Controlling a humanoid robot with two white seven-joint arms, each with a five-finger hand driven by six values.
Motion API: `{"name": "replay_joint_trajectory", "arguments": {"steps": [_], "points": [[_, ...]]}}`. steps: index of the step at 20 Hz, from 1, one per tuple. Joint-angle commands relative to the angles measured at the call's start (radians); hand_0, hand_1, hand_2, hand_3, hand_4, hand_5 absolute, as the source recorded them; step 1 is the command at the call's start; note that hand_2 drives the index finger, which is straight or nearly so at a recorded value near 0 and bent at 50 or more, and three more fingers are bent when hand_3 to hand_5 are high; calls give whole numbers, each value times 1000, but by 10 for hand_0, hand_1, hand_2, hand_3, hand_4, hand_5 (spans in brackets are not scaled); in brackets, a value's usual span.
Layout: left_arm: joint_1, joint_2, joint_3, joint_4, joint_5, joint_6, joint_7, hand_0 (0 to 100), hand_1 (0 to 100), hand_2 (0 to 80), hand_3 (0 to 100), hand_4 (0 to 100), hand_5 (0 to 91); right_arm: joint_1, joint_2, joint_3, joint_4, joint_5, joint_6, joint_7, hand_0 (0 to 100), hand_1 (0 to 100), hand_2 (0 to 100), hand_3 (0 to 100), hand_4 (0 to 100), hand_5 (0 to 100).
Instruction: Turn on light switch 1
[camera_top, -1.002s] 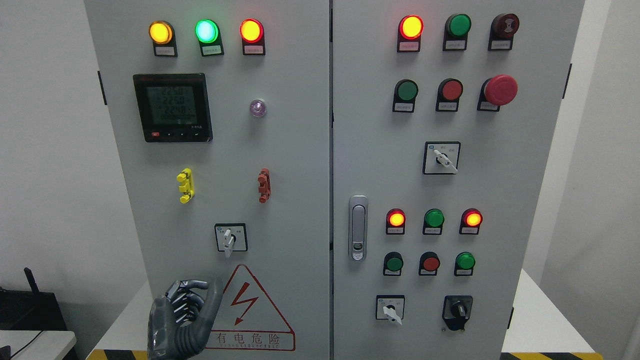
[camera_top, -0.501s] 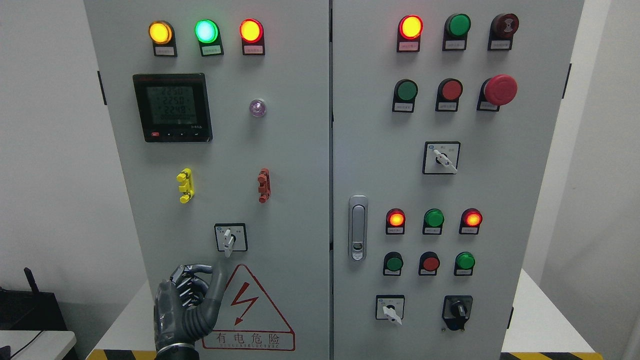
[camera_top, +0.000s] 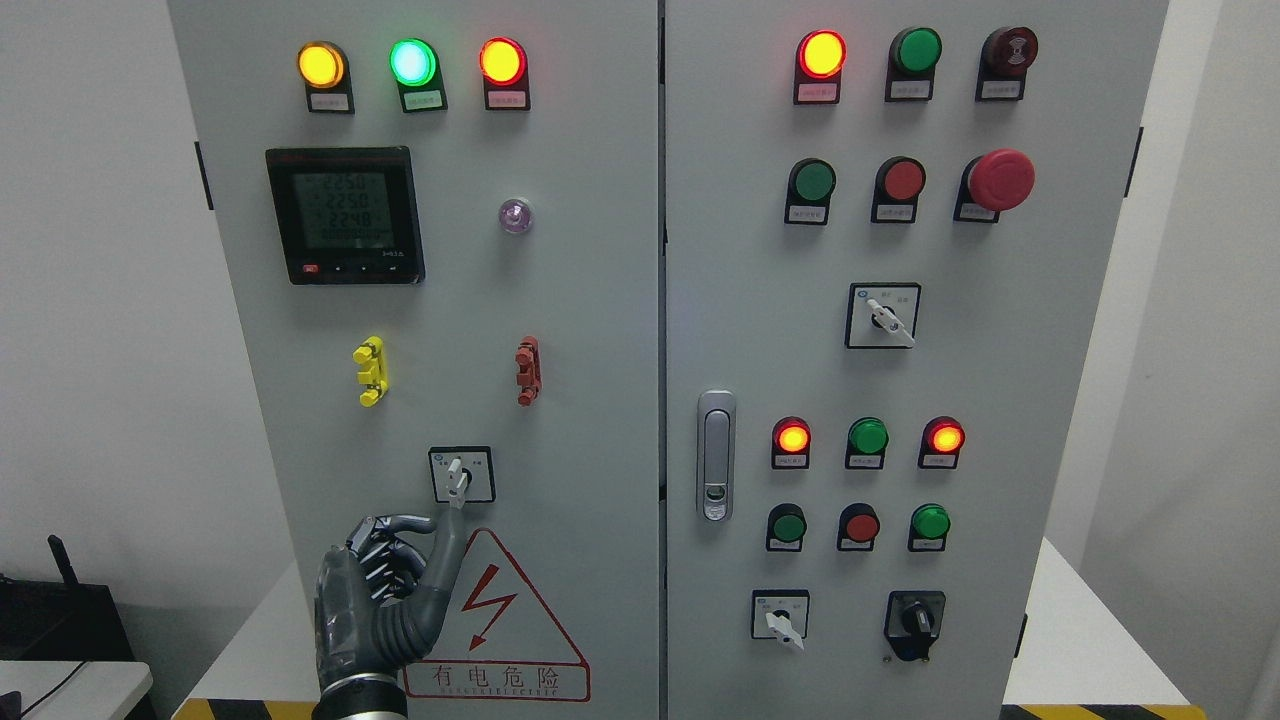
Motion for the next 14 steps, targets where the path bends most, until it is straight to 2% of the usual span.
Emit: {"name": "replay_joint_trajectory", "arguments": {"steps": [1,5,14], "points": [[-25,-2,-10,-1,0,34,10,130,532,500,890,931,860,0,1,17,0,-25,0,0,120,389,0,0,0,0],[-36,-4,-10,-1,0,42,10,121,595,497,888,939,866,0,-1,17,0,-25,0,0,120,389,0,0,0,0],[-62,-4,-10,-3,-3,85,12,152,615,497,890,948,868,0,-1,17,0,-25,0,0,120,389,0,0,0,0]]}}
